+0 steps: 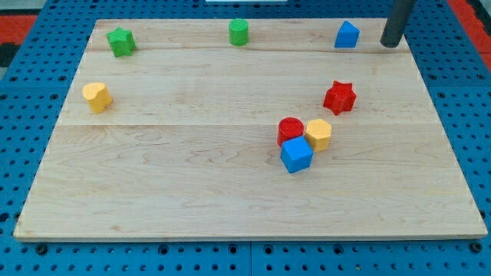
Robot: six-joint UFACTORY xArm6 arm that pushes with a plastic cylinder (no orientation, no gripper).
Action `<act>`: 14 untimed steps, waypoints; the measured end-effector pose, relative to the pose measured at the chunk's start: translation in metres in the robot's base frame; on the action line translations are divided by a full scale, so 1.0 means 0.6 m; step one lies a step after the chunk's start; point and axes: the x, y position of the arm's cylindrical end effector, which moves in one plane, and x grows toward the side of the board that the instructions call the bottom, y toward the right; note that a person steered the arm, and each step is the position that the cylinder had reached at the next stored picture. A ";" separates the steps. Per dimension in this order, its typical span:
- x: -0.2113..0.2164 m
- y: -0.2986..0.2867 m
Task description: Push the green star slightly to right
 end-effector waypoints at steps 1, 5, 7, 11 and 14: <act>0.034 0.033; 0.091 -0.360; 0.093 -0.743; -0.051 -0.786; 0.022 -0.814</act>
